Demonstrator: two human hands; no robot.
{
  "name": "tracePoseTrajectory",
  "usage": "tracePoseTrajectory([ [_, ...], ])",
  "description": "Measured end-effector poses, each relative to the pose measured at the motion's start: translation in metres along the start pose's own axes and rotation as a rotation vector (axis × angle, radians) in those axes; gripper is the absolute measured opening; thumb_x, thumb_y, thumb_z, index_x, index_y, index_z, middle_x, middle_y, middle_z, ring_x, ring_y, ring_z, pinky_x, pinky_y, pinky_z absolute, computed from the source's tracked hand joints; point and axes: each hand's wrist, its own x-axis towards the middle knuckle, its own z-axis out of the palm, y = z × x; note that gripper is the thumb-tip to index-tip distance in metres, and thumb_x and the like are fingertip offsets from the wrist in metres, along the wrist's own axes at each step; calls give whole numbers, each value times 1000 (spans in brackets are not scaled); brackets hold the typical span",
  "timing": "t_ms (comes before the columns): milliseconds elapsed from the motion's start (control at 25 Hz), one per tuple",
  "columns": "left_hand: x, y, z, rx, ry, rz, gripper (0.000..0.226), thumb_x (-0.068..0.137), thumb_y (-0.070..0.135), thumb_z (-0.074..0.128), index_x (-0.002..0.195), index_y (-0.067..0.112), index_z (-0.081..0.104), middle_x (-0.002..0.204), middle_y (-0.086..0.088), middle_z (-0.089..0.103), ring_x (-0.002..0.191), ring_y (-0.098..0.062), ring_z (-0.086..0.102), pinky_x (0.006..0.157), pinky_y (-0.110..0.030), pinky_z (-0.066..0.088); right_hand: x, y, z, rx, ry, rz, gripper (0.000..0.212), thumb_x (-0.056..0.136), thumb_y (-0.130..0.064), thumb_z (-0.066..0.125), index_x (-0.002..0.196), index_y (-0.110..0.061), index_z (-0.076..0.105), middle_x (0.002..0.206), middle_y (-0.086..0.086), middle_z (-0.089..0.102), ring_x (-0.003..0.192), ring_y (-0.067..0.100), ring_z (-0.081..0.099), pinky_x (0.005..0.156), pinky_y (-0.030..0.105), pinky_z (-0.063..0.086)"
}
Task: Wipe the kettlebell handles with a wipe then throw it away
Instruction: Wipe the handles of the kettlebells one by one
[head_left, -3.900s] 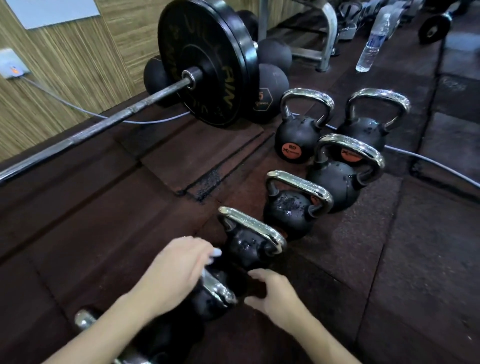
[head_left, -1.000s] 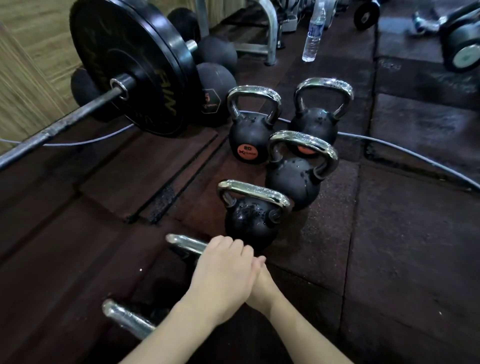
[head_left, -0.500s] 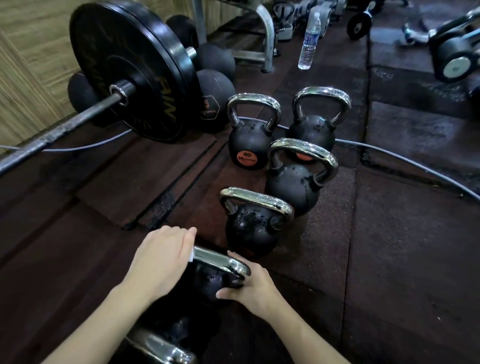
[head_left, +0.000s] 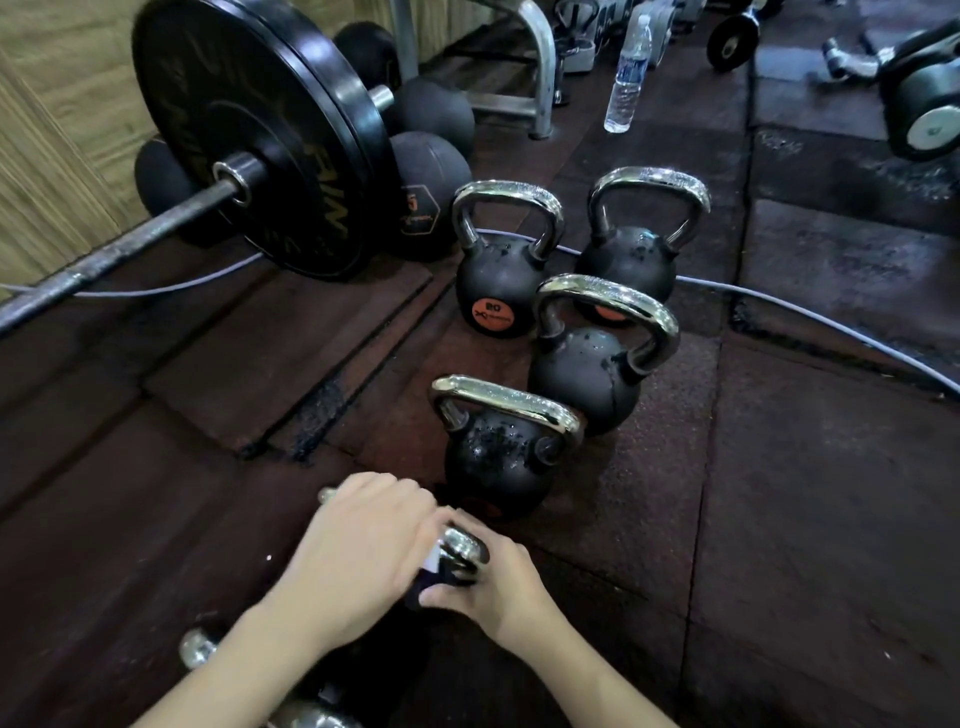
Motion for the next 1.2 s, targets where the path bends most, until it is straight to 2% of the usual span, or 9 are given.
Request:
tracePoseTrajectory([
  [120, -11, -33, -6, -151, 4, -323, 34, 99, 32, 37, 76, 32, 62, 71, 5, 63, 68, -21, 65, 68, -36, 48, -1, -3, -9, 12, -51, 10, 107, 47, -50, 96, 144, -41, 49, 141, -17, 59, 128, -6, 54, 113, 25, 42],
  [240, -15, -46, -10, -533, 17, -725, 62, 110, 39, 31, 54, 33, 58, 64, 11, 69, 67, -4, 65, 74, -39, 50, -3, 2, -38, -113, -33, -13, 85, 59, -38, 93, 137, -31, 60, 131, -13, 66, 121, -4, 58, 109, 24, 43],
  [360, -1, -55, -17, -590, 132, -834, 69, 110, 34, 33, 49, 19, 60, 72, 27, 72, 74, 6, 68, 82, -37, 52, 0, 8, -75, -131, 197, 15, 43, 67, -35, 90, 105, -29, 72, 103, -14, 74, 100, -6, 65, 95, 29, 53],
  [480, 37, -61, -20, -563, 289, -856, 71, 111, 31, 28, 48, 11, 55, 68, 23, 72, 75, 7, 66, 79, -32, 42, 13, 5, -107, -28, 367, 35, 51, 62, -39, 93, 103, -30, 64, 105, -12, 70, 100, -2, 64, 90, 28, 55],
  [640, 106, -48, -17, -453, 362, -735, 62, 96, 41, 21, 85, 8, 72, 107, -3, 78, 113, -29, 68, 98, -48, 50, 37, -12, -128, -10, 251, 66, 79, 52, -44, 97, 121, -37, 59, 112, -20, 67, 107, -7, 59, 83, 4, 43],
  [760, 138, -19, 3, -121, 76, -422, 38, 93, 29, 32, 89, 18, 68, 98, -6, 74, 97, -35, 69, 84, -45, 54, 51, -9, -125, -49, 212, 113, 62, 50, -42, 98, 102, -34, 67, 98, -19, 70, 97, -5, 62, 77, 6, 45],
  [920, 158, 19, 35, 89, -118, -165, 78, 104, 37, -13, 101, 21, 63, 93, -4, 62, 92, -33, 56, 95, -46, 35, 57, -3, -124, -70, 209, 124, 55, 49, -52, 92, 95, -42, 63, 85, -22, 68, 83, -14, 58, 70, 11, 43],
  [1080, 167, 75, 45, 123, -62, 63, 49, 107, 46, 31, 84, 14, 61, 80, -7, 58, 79, -30, 52, 75, -47, 38, 57, 12, -122, 27, 165, 57, 113, 43, -60, 47, 134, 7, 52, 73, -35, 64, 74, -24, 55, 84, 10, 44],
  [1200, 171, 56, 31, 70, -76, 160, 28, 99, 41, 49, 83, 21, 61, 78, -3, 59, 73, -29, 59, 65, -42, 42, 58, 9, -120, 18, 133, 98, 88, 45, -62, 59, 118, -12, 68, 89, -29, 69, 78, -24, 55, 75, 3, 41],
])
